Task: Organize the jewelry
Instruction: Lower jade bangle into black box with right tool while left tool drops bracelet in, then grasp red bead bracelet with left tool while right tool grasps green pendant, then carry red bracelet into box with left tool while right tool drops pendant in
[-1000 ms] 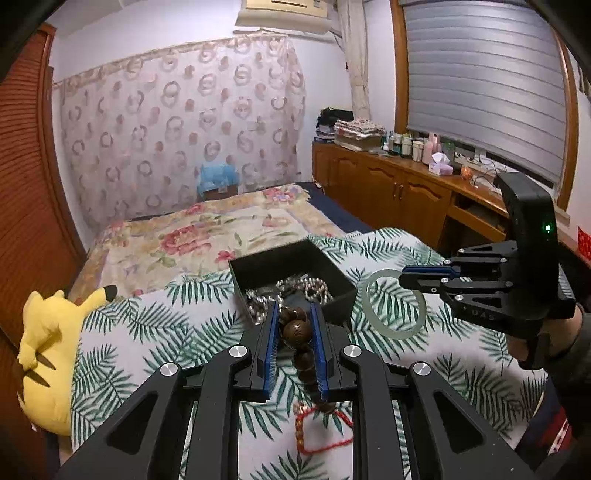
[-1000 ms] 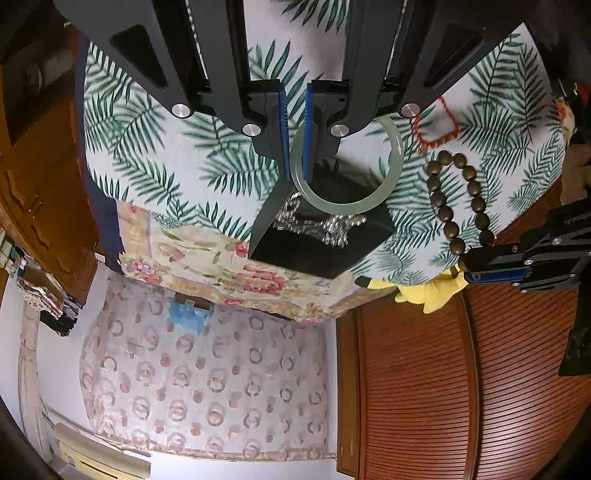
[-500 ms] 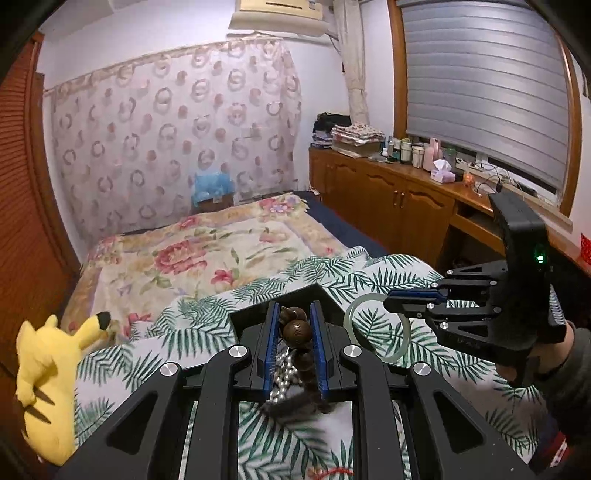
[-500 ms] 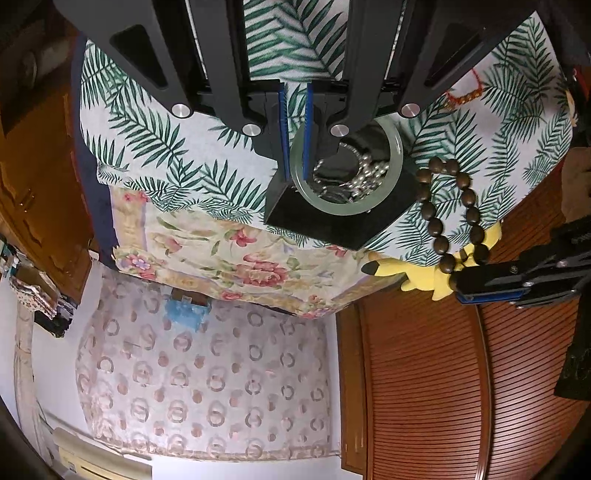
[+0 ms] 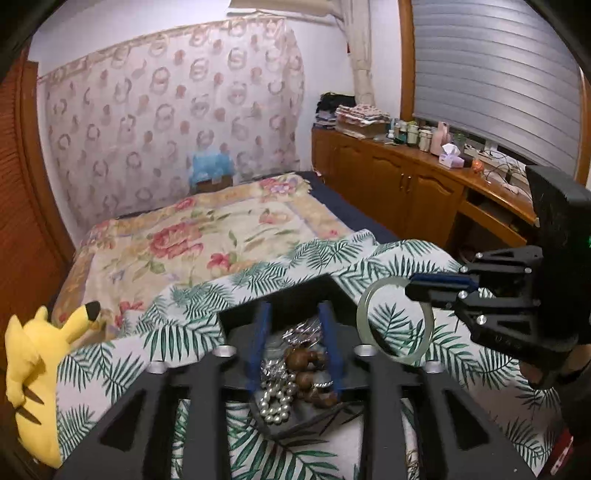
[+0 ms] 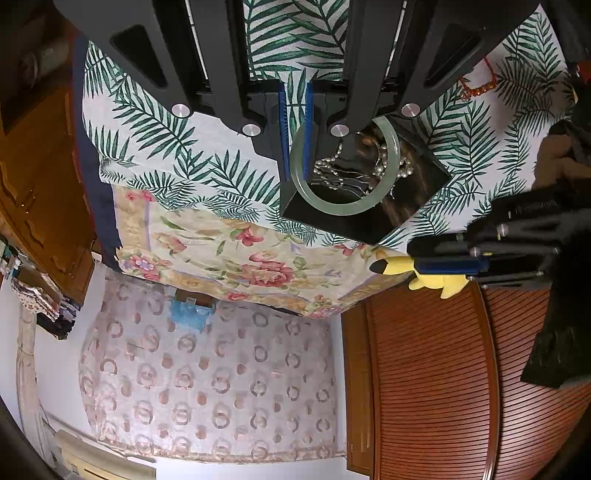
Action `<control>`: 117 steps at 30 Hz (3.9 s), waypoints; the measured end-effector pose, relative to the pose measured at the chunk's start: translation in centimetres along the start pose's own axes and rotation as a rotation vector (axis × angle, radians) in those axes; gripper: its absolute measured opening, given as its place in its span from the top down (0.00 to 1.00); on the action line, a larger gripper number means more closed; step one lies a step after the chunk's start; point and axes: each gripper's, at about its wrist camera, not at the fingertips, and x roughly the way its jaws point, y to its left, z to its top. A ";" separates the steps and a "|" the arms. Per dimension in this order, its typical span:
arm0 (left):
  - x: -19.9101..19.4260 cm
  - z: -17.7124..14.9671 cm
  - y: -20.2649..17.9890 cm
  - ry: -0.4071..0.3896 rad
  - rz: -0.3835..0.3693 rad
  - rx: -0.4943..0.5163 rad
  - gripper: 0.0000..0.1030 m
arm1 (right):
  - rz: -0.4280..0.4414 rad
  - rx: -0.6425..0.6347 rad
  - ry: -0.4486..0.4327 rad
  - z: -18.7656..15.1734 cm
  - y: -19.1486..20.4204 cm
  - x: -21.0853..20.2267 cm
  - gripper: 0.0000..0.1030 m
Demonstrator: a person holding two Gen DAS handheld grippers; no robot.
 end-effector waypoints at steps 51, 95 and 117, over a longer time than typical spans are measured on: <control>-7.7 -13.9 -1.6 0.093 0.054 -0.067 0.15 | 0.039 0.001 0.117 -8.7 7.4 -2.8 0.78; -5.2 -16.3 -1.0 0.196 0.044 -0.098 0.36 | 0.027 -0.037 0.103 -10.6 11.7 -7.8 0.89; -5.0 -14.8 -2.0 0.139 -0.006 -0.071 0.94 | 0.007 -0.043 0.047 -8.8 10.8 -9.1 0.89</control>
